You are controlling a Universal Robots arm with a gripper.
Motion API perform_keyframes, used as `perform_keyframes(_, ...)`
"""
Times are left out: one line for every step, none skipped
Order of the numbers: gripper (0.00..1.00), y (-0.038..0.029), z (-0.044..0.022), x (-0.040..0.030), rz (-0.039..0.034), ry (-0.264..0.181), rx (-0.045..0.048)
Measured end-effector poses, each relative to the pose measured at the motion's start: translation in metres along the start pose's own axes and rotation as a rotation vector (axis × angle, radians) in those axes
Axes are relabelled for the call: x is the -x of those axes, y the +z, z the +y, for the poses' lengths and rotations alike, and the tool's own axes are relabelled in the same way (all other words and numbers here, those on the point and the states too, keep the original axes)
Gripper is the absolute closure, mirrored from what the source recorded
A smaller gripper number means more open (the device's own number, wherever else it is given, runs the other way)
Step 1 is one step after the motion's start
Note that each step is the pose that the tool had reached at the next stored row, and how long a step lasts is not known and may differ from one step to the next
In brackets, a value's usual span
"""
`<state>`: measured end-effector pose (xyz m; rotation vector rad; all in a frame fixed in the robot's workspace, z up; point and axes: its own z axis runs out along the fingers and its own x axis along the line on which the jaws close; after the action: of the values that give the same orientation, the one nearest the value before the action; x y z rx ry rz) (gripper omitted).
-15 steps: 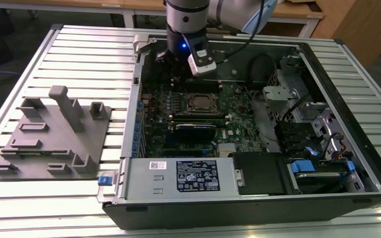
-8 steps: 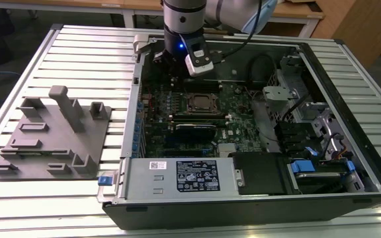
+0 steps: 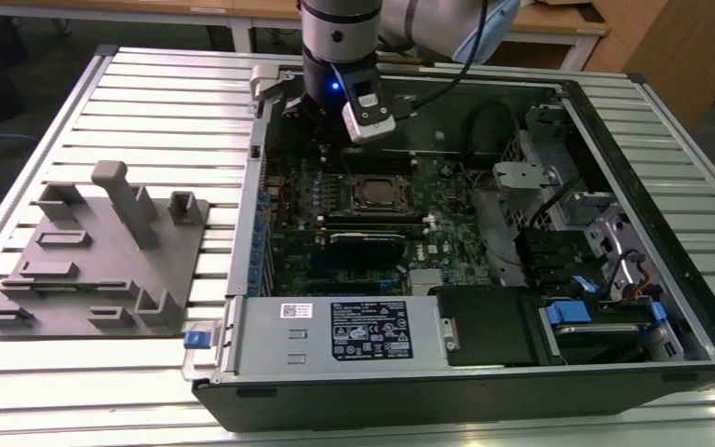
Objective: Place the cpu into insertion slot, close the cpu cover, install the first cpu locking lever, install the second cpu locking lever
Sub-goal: 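Install the first cpu locking lever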
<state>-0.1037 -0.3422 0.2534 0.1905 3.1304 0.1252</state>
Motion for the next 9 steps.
perform_keyframes(0.90,0.0000,0.0000,0.0000,0.0000,0.000,-0.0001)
perform_keyframes(0.90,-0.0001,-0.0001,-0.0001,0.0002,0.000,0.0002)
perform_keyframes(0.90,-0.0001,-0.0002,-0.0002,0.0006,0.000,0.0035)
perform_keyframes(0.90,0.0000,-0.0002,-0.0002,0.0012,0.000,0.0103)
perform_keyframes(0.90,0.0000,-0.0002,-0.0002,0.0021,0.000,0.0177)
perform_keyframes(0.90,0.0000,-0.0003,-0.0002,0.0031,0.000,0.0254)
perform_keyframes(0.90,0.0000,-0.0004,-0.0002,0.0039,0.000,0.0320)
perform_keyframes(0.90,0.0000,-0.0005,-0.0004,0.0040,0.000,0.0332)
perform_keyframes(0.90,0.0000,-0.0005,-0.0007,0.0040,0.000,0.0332)
